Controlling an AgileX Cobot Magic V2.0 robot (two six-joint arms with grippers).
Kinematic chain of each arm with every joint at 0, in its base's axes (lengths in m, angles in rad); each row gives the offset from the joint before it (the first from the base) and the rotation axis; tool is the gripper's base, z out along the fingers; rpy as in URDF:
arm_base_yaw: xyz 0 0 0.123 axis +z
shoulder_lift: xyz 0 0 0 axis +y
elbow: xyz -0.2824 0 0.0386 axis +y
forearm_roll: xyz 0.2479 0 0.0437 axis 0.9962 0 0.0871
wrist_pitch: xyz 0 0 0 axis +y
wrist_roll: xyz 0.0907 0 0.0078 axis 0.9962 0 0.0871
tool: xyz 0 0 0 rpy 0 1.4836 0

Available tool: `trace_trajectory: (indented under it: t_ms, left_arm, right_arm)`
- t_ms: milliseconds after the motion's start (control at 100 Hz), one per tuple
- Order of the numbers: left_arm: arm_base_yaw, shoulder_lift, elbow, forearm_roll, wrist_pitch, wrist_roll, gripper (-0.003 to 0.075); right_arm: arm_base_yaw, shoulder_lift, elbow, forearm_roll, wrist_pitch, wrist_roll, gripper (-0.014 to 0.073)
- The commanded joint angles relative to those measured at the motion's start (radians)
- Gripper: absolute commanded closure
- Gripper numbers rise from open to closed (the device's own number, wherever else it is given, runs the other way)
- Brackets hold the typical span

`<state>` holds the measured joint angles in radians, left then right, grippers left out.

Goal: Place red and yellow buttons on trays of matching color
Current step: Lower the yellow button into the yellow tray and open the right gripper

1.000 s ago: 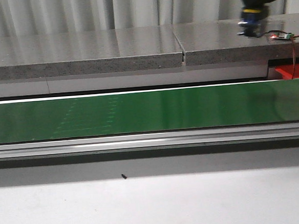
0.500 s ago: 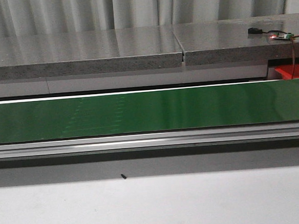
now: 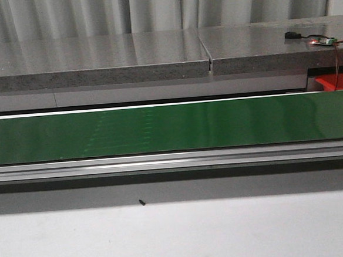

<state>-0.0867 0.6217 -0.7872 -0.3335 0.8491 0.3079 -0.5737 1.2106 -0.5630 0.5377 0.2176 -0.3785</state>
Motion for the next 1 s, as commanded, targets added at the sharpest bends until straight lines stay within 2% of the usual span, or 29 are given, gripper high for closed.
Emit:
trace_trajectory:
  t_ms: [0,230,570,670,790,840,890,990]
  left_arm:
    - [-0.007,0.002,-0.024,-0.027,-0.057,-0.002,0.0739]
    - [-0.007,0.002,-0.024,-0.027,-0.057,-0.002,0.0739]
    - [-0.007,0.002,-0.024,-0.027,-0.057,-0.002,0.0739]
    - [-0.007,0.002,-0.024,-0.027,-0.057,-0.002,0.0739]
    - [-0.007,0.002,-0.024,-0.027,-0.057,-0.002,0.0739]
    - [-0.007,0.002,-0.024,-0.027,-0.057,-0.002,0.0739]
    - [-0.007,0.002,-0.024,-0.027,-0.057,-0.002,0.0739]
    - [-0.007,0.002,-0.024,-0.027,-0.057,-0.002,0.0739]
  right_arm:
    - [-0.006,-0.005,-0.011,0.026,-0.096,0.004,0.0431]
    - [-0.003,0.105,-0.011,0.062,-0.108,0.004,0.0431]
    - [0.062,0.211,-0.012,0.074,-0.132,-0.001,0.0414]
    - [0.072,0.212,-0.012,0.071,-0.133,-0.015,0.0309]
    - [0.072,0.212,-0.012,0.069,-0.134,-0.018,0.0064]
    - [0.072,0.207,-0.012,0.069,-0.133,-0.018,-0.0005]
    - [0.072,0.202,-0.012,0.069,-0.132,-0.018,-0.0043]
    - [0.072,0.180,-0.013,0.069,-0.126,-0.018,-0.0049]
